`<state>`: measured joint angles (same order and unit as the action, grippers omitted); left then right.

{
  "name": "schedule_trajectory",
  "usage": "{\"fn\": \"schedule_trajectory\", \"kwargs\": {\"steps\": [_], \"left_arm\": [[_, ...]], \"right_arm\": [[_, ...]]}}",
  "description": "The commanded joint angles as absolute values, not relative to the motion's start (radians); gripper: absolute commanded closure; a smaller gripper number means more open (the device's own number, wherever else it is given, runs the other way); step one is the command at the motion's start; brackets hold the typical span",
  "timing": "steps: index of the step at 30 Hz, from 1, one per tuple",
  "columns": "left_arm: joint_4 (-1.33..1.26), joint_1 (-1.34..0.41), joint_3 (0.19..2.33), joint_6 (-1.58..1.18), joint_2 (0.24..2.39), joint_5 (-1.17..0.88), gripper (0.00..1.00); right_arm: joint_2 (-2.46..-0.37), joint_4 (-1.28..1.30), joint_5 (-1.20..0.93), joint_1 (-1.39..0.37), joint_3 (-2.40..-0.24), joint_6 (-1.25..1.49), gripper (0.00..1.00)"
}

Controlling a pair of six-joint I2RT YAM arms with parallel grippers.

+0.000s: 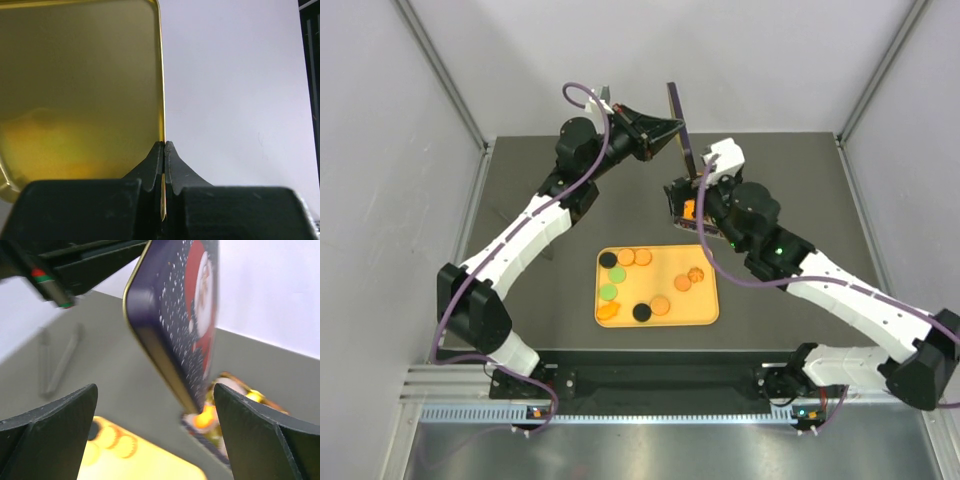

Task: Pack the cookies

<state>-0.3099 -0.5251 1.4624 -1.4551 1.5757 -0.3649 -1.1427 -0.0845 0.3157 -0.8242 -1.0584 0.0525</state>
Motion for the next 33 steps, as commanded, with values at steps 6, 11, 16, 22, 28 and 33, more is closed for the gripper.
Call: {"fn": "schedule_trajectory", "kwargs": {"steps": [6,11,16,22,28,33], "left_arm": [[-0.324,-0.540,1.494,-1.434,1.566,-0.353,1.00],[-0.322,-0.546,1.490,-1.431,1.568,-0.353,1.00],[-0.321,-0.557,1.494,-1.425,1.582,-0.364,1.00],[-0.305,-0.561,1.506,-1.399,1.585,-0.364,1.00],[-0.281,-0.563,1.537,-1.333,1.592,-0.357,0.58],[-0.197,-0.560,1.618,-1.232,1.595,-0.339,0.27]], "right_arm": [[-1.287,-0.121,0.644,-0.874,-1.232,-0.196,0.07],[-1.327,-0.182,0.698,-0.874,-1.241,-0.238,0.21],[-1.361,-0.215,0.741,-0.874,-1.253,-0.265,0.53],[-1.347,-0.229,0.787,-0.874,-1.255,-0.253,1.00],[-1.313,-0.085,0.822,-0.874,-1.301,-0.170,1.00],[-1.270,0.027,0.804,-0.868,-1.296,-0.097,1.00]]}}
